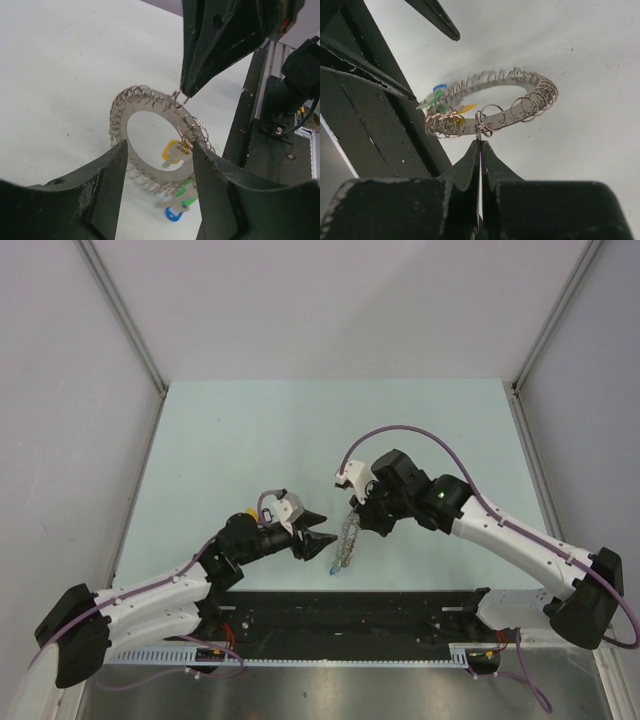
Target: Put the keys on the keyring
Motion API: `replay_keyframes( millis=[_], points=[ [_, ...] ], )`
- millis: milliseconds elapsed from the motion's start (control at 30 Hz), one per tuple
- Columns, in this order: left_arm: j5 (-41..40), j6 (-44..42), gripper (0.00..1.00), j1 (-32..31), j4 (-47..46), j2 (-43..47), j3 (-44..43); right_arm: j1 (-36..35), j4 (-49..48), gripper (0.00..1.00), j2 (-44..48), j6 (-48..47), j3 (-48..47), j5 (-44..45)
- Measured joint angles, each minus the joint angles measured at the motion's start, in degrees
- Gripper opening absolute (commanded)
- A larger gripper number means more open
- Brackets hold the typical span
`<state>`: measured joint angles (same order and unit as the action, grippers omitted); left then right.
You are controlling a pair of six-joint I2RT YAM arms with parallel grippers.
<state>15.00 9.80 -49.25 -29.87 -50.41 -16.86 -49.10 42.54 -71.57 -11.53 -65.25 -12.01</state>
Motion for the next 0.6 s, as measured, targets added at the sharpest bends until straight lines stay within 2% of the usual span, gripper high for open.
replay_keyframes(
  millis=[233, 433, 600],
  points=[
    [6.43, -2.25, 0.46, -0.13, -4.24, -2.38, -0.09, -0.20, -2.64, 0.00, 2.38, -2.23, 4.48, -2.05],
    [11.58, -3.06, 0.42, -1.22, -4.33, -4.04, -2.03, -0.24, -4.46, 0.00, 4.42, -3.28, 5.64, -3.08],
    [14.03, -3.41, 0.34, -2.05, -4.52, -6.75, -3.67, -0.31, -5.62, 0.00, 5.42, -3.78, 6.23, -3.89]
  ],
)
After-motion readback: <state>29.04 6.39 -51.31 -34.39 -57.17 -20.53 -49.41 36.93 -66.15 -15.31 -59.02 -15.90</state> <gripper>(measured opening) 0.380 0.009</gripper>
